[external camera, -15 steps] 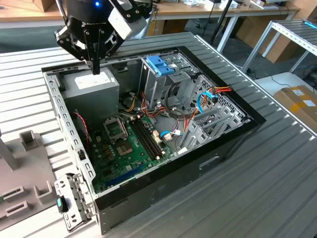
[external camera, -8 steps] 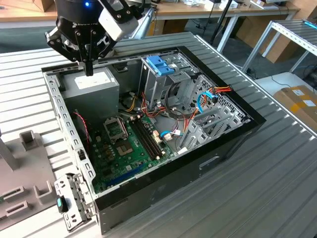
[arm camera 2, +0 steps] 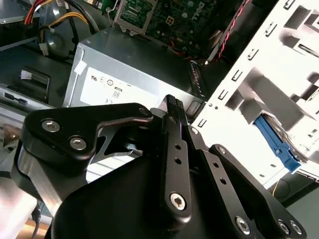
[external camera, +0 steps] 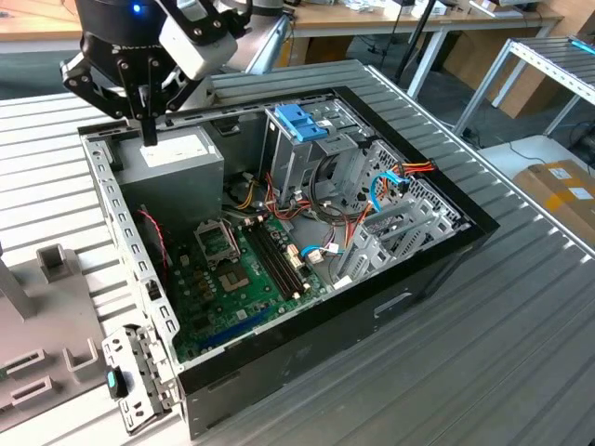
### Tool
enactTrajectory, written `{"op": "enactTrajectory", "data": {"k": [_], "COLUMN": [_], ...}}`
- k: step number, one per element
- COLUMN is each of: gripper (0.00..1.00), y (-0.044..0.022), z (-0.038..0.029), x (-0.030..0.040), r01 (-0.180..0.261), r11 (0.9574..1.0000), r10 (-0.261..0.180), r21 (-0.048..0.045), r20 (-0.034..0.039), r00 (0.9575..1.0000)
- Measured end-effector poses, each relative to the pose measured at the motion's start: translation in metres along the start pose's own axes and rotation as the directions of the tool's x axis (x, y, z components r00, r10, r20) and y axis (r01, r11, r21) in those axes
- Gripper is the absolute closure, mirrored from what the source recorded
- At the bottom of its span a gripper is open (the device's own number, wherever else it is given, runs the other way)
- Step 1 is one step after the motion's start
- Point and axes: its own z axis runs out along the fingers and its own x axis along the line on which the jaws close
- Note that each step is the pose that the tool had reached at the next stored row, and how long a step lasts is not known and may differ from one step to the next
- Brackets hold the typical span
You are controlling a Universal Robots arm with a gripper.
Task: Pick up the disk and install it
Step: 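Reach for the disk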
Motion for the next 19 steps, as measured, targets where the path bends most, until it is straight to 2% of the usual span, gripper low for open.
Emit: {"op": "enactTrajectory", "data": {"k": [10, 12, 16, 19], "gripper": [0.89, 0.89, 0.89, 0.89], "y": [-0.0017, -0.0024, -0.0030, -0.0038], "z": [-0.0006, -0.0009, -0.0011, -0.0014], "x": [0.0229, 0.0321, 0.0406, 0.0505], "r01": [0.000, 0.000, 0.000, 0.000], "r11": [1.0000, 1.0000, 1.0000, 1.0000], "r10": [0.000, 0.000, 0.000, 0.000], "r21": [-0.0001, -0.0001, 0.0000, 0.0000], "r20": [0.0001, 0.0001, 0.0001, 0.0001], "r00": [1.0000, 1.0000, 1.0000, 1.0000]}}
